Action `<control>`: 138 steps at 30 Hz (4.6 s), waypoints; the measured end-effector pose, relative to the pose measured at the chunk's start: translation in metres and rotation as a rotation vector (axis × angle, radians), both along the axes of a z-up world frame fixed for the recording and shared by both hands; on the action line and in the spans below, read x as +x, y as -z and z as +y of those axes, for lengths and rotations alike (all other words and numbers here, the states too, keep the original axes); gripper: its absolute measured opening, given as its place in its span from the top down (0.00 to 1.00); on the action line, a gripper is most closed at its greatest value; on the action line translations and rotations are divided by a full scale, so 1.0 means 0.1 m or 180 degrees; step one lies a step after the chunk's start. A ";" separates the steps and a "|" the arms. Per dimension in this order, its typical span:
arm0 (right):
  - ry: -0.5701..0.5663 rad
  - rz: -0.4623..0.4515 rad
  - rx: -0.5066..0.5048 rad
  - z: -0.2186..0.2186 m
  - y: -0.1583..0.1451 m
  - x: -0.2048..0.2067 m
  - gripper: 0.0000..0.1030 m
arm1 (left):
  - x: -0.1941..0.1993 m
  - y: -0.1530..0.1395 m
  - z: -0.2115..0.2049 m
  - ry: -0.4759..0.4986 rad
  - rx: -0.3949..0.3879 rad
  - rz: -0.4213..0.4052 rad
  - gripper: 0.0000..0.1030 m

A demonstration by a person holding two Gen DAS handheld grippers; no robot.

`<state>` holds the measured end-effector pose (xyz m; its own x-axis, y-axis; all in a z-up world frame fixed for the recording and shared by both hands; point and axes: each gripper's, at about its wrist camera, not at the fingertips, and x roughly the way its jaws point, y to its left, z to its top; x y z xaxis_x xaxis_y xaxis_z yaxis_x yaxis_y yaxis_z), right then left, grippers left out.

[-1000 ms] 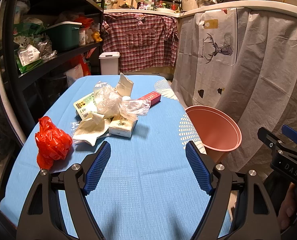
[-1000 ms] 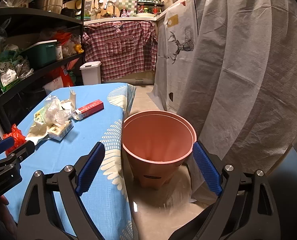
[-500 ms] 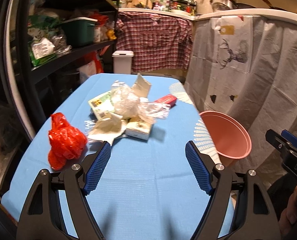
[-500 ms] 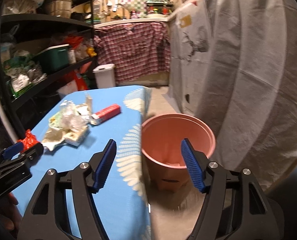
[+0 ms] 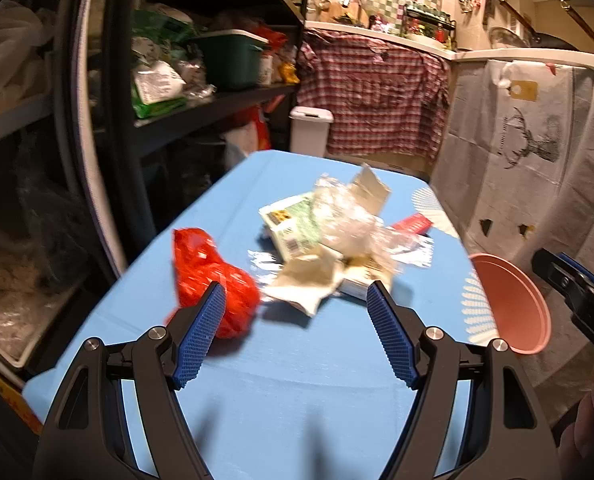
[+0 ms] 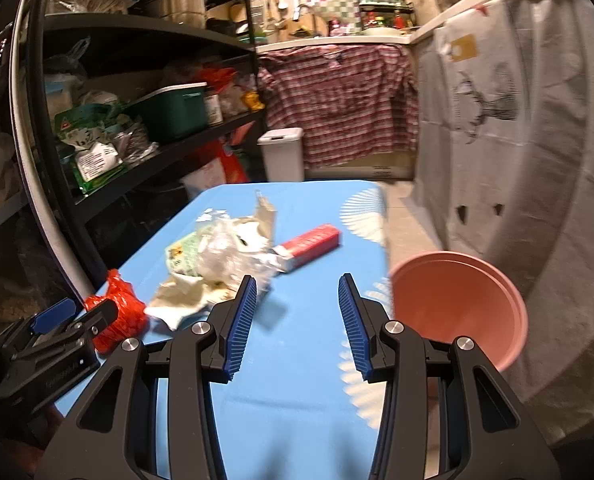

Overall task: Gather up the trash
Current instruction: 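Grasp the red plastic bag with the left tool while the right tool grasps clear plastic wrap, then carry the red bag and plastic wrap over the pink bin with both tools, then open both tools to drop the bag and wrap into the pink bin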

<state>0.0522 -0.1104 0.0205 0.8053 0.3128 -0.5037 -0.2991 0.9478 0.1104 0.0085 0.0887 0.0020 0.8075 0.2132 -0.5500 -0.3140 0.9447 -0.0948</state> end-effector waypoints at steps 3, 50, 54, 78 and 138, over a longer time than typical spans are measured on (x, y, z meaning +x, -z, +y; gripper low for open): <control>-0.0092 0.0033 0.0008 0.16 0.05 0.16 0.58 | 0.00 0.01 0.11 -0.0108 0.0049 -0.0001 0.31; -0.0558 0.0114 0.0001 0.51 0.15 0.45 1.00 | 0.23 0.17 0.43 -0.0218 -0.0041 0.0142 0.68; -0.0519 0.0032 -0.0003 0.39 0.00 0.31 1.00 | 0.17 0.08 0.32 -0.0092 -0.0063 0.0073 0.68; 0.0078 -0.0194 0.0029 -0.71 -0.49 0.08 1.00 | 0.23 -0.29 -0.60 0.1000 -0.0015 0.0033 0.68; 0.1064 0.0108 -0.0047 -1.96 0.21 1.10 0.95 | 1.87 0.20 -2.29 0.2214 -0.0018 0.0331 0.54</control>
<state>0.1619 -0.3067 -0.0004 0.8448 0.0268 -0.5344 0.0321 0.9944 0.1005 0.1952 -0.1405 -0.0179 0.6986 -0.3368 -0.6313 0.3552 0.9291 -0.1025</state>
